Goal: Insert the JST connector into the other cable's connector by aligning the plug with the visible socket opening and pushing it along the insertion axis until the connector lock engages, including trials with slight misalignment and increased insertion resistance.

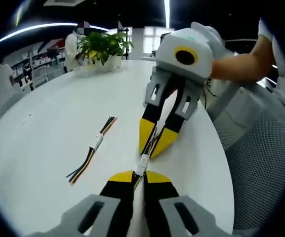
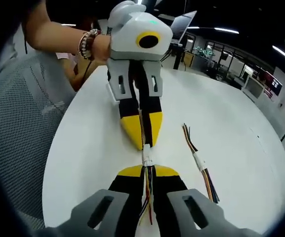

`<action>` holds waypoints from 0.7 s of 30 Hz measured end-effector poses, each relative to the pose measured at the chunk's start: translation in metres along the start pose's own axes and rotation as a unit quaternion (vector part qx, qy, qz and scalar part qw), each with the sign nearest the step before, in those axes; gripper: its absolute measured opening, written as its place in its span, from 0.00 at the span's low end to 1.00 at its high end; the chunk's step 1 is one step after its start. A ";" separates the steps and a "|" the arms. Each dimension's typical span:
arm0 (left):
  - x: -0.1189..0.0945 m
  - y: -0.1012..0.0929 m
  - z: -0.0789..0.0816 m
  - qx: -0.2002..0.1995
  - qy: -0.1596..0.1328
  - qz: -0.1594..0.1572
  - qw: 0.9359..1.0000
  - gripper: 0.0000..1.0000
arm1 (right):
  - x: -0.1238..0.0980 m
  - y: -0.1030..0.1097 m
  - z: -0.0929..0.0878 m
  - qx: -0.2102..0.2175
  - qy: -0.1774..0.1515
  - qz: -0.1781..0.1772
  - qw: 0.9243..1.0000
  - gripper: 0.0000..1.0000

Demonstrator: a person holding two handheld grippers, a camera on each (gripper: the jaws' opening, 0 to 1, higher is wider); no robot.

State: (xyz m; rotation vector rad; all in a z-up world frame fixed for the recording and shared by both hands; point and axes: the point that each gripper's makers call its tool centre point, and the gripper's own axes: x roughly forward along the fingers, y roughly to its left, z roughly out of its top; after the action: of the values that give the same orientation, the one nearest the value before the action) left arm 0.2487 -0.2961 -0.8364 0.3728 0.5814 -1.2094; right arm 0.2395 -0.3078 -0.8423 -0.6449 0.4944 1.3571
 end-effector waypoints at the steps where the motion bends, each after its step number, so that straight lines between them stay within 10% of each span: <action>1: 0.000 0.000 0.000 -0.002 -0.002 0.000 1.000 0.00 | 0.000 0.000 0.000 0.002 -0.001 0.000 1.000 0.03; 21: -0.001 -0.001 0.001 -0.013 -0.005 0.000 1.000 0.00 | -0.004 -0.001 0.003 0.015 -0.012 0.001 1.000 0.03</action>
State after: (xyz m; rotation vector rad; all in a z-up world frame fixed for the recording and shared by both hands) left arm 0.2482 -0.2961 -0.8350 0.3457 0.5883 -1.2025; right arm 0.2394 -0.3088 -0.8367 -0.6030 0.4959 1.3541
